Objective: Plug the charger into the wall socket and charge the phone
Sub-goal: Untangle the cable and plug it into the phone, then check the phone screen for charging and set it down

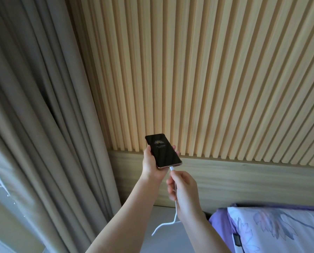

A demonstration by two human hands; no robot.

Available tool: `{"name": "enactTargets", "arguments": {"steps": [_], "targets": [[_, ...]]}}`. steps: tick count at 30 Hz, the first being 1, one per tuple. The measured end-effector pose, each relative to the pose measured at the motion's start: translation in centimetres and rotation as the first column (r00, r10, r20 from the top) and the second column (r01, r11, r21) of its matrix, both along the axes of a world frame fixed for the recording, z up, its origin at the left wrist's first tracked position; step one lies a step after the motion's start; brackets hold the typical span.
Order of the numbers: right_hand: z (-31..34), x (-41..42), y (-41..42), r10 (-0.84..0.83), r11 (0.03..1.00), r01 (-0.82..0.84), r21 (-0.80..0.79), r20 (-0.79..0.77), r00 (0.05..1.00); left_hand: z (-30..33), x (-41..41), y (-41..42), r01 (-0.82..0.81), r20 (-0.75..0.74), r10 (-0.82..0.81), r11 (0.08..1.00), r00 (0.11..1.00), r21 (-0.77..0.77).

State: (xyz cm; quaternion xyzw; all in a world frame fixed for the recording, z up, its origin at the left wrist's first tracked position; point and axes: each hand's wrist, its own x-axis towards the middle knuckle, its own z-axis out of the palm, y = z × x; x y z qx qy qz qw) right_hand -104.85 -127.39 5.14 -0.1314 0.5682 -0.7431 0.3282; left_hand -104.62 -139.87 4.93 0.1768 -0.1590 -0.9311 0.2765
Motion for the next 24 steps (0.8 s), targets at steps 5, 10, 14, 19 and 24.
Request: {"name": "enactTargets", "arguments": {"steps": [5, 10, 14, 19, 24], "targets": [[-0.1, 0.3, -0.2, 0.043, 0.999, -0.044, 0.017, 0.024, 0.999, -0.4, 0.8, -0.2, -0.007, 0.018, 0.007, 1.000, 1.000, 0.012], [0.0, 0.6, -0.7, 0.070, 0.997, -0.071, 0.022, 0.021, 0.997, -0.2, 1.2, -0.3, 0.006, 0.050, -0.006, 1.000, 0.999, 0.002], [0.0, 0.0, -0.6, 0.108, 0.994, -0.109, 0.006, 0.034, 0.994, 0.2, 1.4, -0.5, 0.042, 0.052, -0.040, 0.999, 0.998, -0.027], [-0.7, -1.8, 0.1, 0.222, 0.975, -0.221, -0.015, 0.103, 0.970, -0.3, 1.7, -1.0, 0.080, 0.123, -0.062, 0.986, 0.990, -0.149], [-0.7, -4.1, 0.1, 0.236, 0.963, -0.215, -0.161, 0.123, 0.964, -1.5, 1.6, -0.6, 0.098, 0.153, -0.069, 0.977, 0.986, -0.189]]}}
